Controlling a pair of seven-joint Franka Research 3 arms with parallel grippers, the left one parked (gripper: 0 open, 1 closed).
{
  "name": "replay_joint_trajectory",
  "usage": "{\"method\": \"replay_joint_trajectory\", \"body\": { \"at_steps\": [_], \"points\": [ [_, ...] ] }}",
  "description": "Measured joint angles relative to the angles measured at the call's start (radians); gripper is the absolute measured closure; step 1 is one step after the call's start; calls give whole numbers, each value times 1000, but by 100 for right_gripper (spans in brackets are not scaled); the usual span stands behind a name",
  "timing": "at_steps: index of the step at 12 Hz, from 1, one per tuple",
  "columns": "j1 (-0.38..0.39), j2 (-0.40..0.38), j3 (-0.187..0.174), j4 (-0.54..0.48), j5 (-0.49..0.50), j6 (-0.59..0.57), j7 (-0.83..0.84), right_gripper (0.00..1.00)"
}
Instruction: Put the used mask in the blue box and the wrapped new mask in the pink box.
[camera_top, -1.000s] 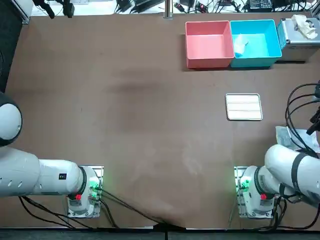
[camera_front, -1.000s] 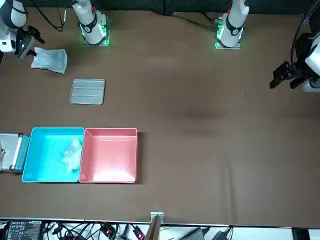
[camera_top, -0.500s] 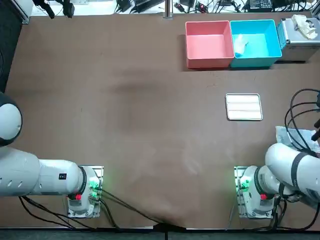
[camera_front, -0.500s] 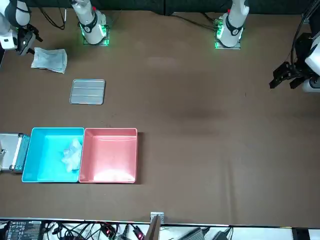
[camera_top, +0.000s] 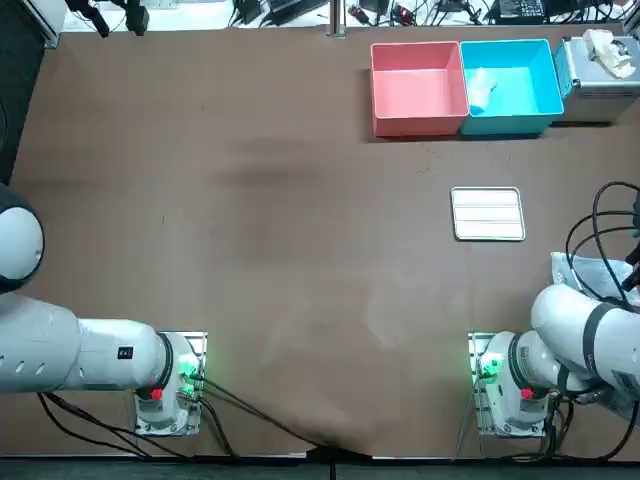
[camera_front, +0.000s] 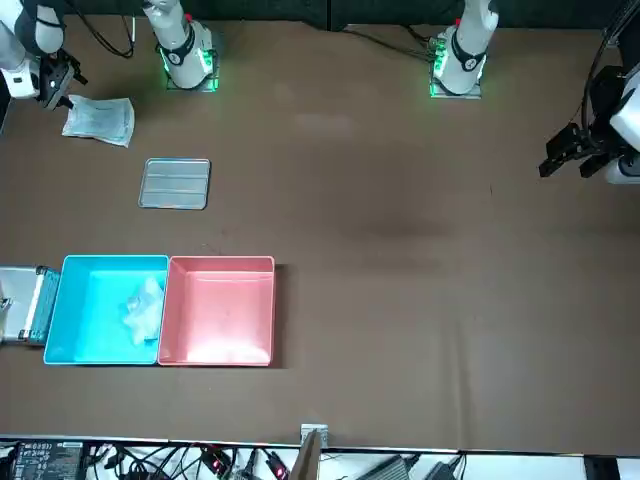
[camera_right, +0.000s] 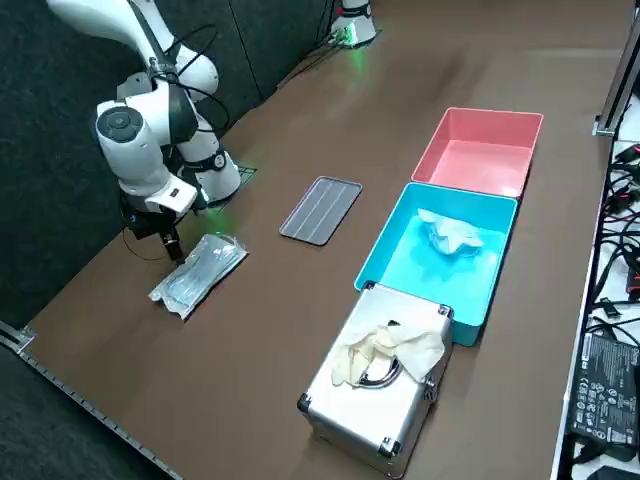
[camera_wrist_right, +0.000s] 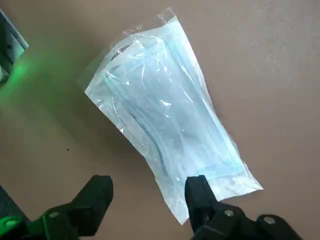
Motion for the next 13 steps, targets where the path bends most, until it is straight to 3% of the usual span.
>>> {"method": "replay_joint_trajectory", "body": {
  "at_steps": [2,6,13],
  "points": [
    [0,5,-7,0,0,0,-10,15],
    [-3,16,-60,0,-1,9,-96,23],
    [-43,111,-107,-15,-7,137,-249,21]
  ]
}}
